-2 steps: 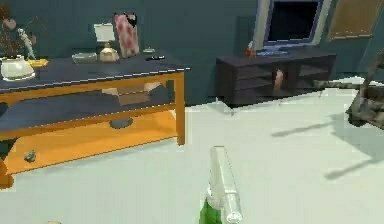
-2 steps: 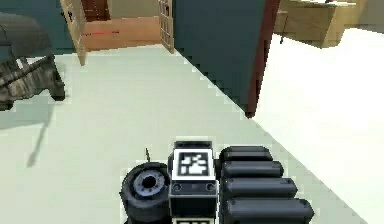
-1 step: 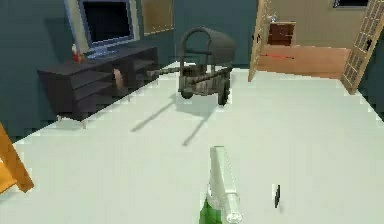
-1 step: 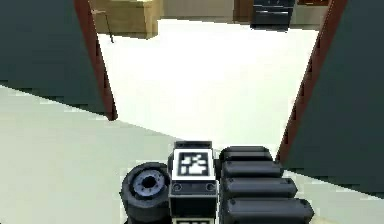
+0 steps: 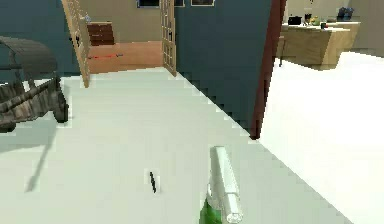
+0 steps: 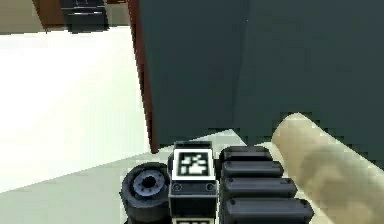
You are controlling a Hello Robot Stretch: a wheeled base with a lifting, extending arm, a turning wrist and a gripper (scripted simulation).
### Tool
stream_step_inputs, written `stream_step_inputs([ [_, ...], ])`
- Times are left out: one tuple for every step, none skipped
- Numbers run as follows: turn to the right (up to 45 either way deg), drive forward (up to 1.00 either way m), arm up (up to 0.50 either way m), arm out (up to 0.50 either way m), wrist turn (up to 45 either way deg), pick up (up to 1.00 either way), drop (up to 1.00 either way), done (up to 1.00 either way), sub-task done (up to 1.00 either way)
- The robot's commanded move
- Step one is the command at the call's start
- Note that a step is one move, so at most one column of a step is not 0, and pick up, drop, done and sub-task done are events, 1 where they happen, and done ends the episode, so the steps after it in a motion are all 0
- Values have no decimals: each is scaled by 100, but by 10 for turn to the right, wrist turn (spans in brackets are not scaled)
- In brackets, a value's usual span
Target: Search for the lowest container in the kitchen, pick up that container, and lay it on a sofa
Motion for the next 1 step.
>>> stream_step_inputs([
  [90,0,0,0,0,0,0,0,0],
])
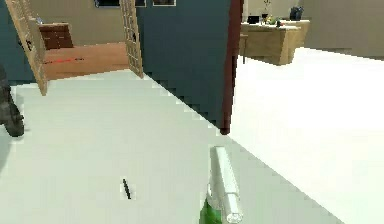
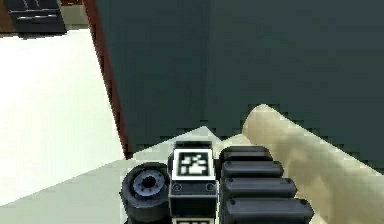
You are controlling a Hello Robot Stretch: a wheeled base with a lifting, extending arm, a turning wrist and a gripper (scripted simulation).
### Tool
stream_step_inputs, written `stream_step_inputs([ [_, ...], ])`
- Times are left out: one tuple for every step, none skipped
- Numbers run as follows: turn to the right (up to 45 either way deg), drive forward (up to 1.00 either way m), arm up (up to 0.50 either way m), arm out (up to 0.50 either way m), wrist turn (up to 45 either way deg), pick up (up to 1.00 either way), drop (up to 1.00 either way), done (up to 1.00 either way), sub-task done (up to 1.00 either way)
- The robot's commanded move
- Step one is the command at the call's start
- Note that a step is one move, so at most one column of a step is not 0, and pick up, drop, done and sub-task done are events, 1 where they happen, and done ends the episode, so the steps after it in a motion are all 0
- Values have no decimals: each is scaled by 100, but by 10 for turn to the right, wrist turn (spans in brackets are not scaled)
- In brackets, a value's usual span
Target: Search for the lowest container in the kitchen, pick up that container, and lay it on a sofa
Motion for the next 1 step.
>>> stream_step_inputs([
  [-450,0,0,0,0,0,0,0,0],
])
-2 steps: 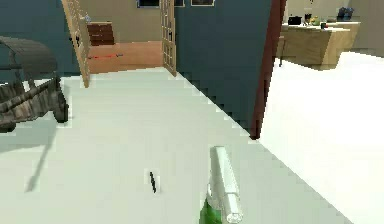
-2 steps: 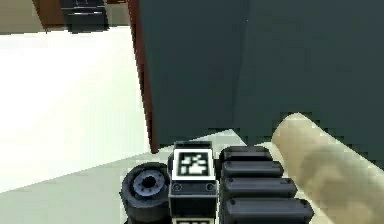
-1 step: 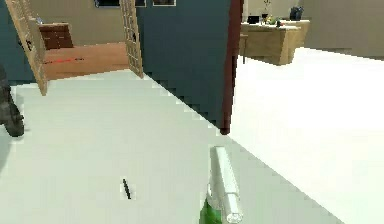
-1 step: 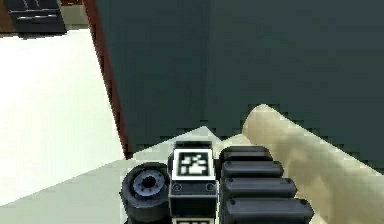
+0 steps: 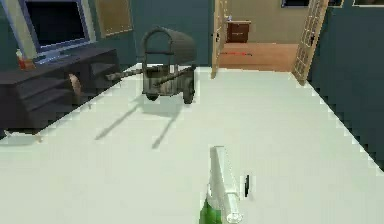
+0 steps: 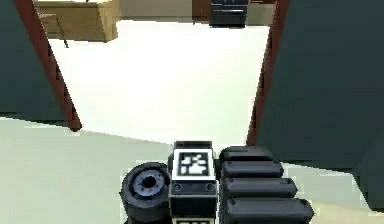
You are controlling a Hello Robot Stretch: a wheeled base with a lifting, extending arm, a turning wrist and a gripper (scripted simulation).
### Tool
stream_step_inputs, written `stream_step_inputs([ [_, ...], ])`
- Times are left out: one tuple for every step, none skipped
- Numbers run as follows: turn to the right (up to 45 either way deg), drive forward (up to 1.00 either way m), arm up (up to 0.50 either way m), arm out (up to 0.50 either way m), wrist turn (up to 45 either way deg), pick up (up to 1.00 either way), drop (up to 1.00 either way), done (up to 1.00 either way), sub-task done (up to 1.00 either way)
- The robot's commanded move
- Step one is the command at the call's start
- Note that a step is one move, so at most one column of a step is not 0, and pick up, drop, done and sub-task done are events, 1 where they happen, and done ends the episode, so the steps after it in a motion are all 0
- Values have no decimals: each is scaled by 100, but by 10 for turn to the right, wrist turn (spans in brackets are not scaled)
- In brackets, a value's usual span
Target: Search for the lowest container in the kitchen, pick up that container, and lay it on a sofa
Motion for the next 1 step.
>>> stream_step_inputs([
  [-450,0,0,0,0,0,0,0,0],
])
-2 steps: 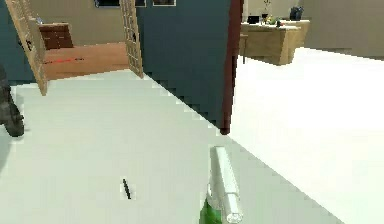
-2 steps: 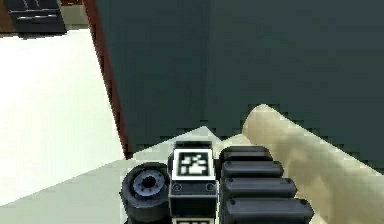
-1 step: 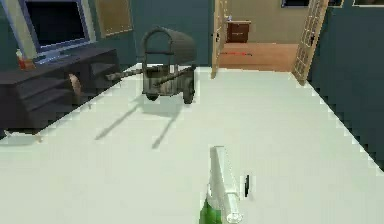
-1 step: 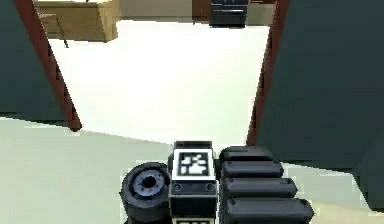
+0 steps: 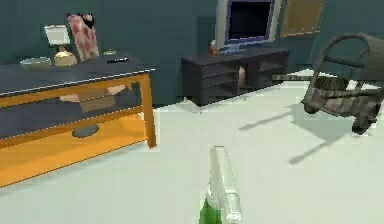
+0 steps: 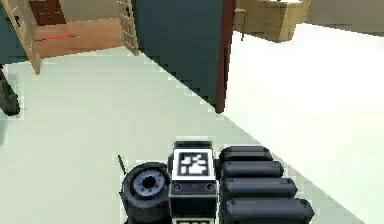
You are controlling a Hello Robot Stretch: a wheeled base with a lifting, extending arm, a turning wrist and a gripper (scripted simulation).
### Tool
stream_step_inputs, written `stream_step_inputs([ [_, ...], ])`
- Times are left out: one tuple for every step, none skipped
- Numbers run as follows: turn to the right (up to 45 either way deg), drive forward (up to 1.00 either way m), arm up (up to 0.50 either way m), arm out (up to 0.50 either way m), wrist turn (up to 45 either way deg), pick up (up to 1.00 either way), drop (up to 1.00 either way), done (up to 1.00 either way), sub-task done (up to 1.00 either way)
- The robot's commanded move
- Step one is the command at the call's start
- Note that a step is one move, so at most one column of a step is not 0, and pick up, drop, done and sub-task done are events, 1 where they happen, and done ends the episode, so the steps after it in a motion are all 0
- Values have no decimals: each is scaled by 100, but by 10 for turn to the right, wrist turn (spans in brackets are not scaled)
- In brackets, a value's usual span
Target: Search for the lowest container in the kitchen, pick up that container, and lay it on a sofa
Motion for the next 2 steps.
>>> stream_step_inputs([
  [-450,0,0,0,0,0,0,0,0],
  [-270,0,0,0,0,0,0,0,0],
])
